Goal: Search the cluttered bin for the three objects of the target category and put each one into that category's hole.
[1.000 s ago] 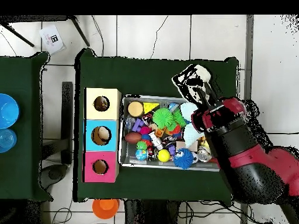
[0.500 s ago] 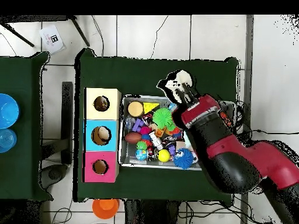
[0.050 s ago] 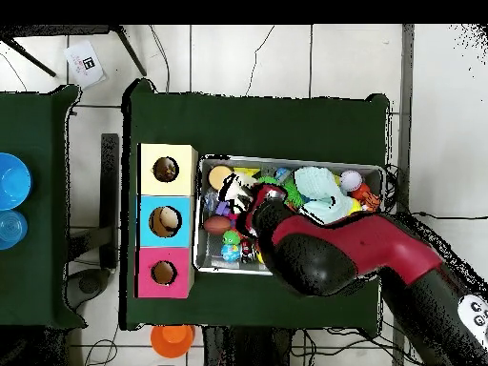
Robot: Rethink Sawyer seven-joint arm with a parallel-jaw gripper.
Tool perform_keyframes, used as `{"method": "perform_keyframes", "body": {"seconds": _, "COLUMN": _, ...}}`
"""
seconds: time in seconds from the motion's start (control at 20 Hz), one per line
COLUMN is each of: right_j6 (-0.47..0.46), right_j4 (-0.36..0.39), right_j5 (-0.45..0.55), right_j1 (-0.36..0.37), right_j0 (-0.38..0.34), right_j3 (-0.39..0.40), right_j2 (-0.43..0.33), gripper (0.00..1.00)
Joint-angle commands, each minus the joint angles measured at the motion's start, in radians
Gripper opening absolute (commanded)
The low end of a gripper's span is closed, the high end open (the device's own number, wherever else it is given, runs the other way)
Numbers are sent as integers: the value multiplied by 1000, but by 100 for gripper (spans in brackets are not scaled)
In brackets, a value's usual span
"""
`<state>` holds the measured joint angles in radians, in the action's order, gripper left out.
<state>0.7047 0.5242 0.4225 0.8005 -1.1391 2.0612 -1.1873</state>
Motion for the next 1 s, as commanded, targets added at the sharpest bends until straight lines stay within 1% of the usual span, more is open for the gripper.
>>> {"method": "perform_keyframes", "body": {"seconds": 0.05, "right_j6": 69, "right_j4": 93, "right_j5": 92, "right_j1": 19, "right_j0": 48, "right_j3": -88, "right_j2": 180, "gripper": 0}}
{"method": "perform_keyframes", "body": {"seconds": 0.2, "right_j6": 76, "right_j4": 124, "right_j5": 128, "right_j1": 7, "right_j0": 80, "right_j3": -93, "right_j2": 228, "gripper": 0}}
{"method": "perform_keyframes", "body": {"seconds": 0.35, "right_j6": 90, "right_j4": 145, "right_j5": 118, "right_j1": 7, "right_j0": 104, "right_j3": -102, "right_j2": 266, "gripper": 0}}
{"method": "perform_keyframes", "body": {"seconds": 0.6, "right_j6": 114, "right_j4": 153, "right_j5": 95, "right_j1": -4, "right_j0": 134, "right_j3": -128, "right_j2": 312, "gripper": 0}}
{"method": "perform_keyframes", "body": {"seconds": 0.75, "right_j6": 123, "right_j4": 153, "right_j5": 81, "right_j1": -8, "right_j0": 148, "right_j3": -126, "right_j2": 332, "gripper": 0}}
{"method": "perform_keyframes", "body": {"seconds": 0.85, "right_j6": 138, "right_j4": 178, "right_j5": 97, "right_j1": 9, "right_j0": 184, "right_j3": -138, "right_j2": 375, "gripper": 0}}
{"method": "perform_keyframes", "body": {"seconds": 0.95, "right_j6": 140, "right_j4": 177, "right_j5": 96, "right_j1": 11, "right_j0": 200, "right_j3": -141, "right_j2": 396, "gripper": 0}}
{"method": "perform_keyframes", "body": {"seconds": 1.0, "right_j6": 137, "right_j4": 181, "right_j5": 111, "right_j1": 13, "right_j0": 214, "right_j3": -146, "right_j2": 411, "gripper": 0}}
